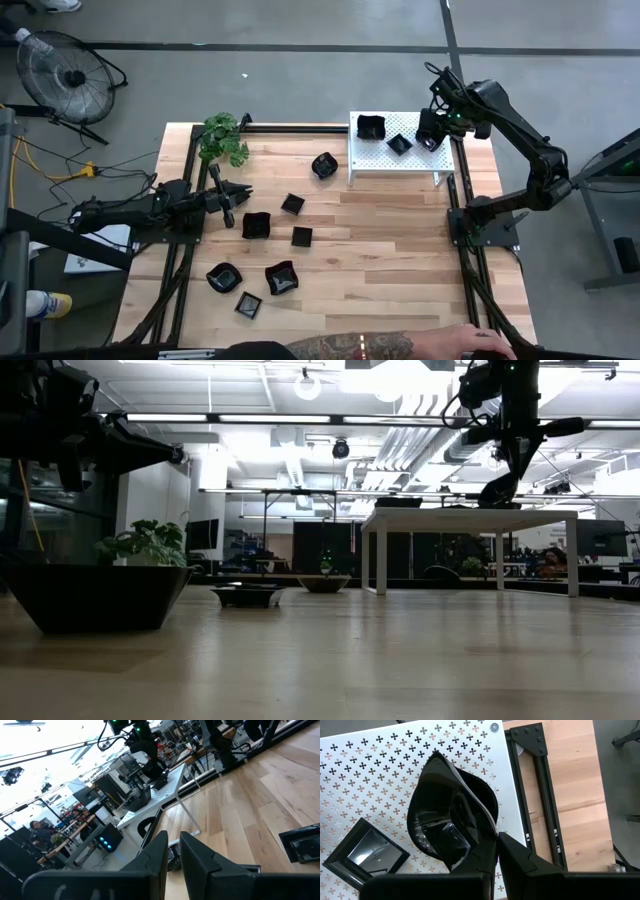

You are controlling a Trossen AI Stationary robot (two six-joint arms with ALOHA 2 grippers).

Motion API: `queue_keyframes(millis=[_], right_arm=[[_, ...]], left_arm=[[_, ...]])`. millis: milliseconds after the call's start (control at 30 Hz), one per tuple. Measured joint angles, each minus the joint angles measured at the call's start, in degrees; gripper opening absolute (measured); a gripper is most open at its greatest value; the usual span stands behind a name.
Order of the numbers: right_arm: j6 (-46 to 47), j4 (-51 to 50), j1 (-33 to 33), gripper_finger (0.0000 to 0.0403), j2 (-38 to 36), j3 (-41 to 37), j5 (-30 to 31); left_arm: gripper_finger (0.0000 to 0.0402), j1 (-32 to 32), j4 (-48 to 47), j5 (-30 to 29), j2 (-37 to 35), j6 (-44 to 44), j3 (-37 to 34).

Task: Pick & Place Mini shaped plates
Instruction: Stack the leaf-shaped plate on top of the leaf-shaped plate on the shelf

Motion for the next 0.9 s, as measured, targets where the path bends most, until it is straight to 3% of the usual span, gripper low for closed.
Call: queue_keyframes(millis=[900], right_arm=[[1.38,0.26,0.00,0.0014,3.28,-0.04,0.66]], left_arm=[[0.0046,-0.01,-0.01,0.00,0.00,0.00,0.00]])
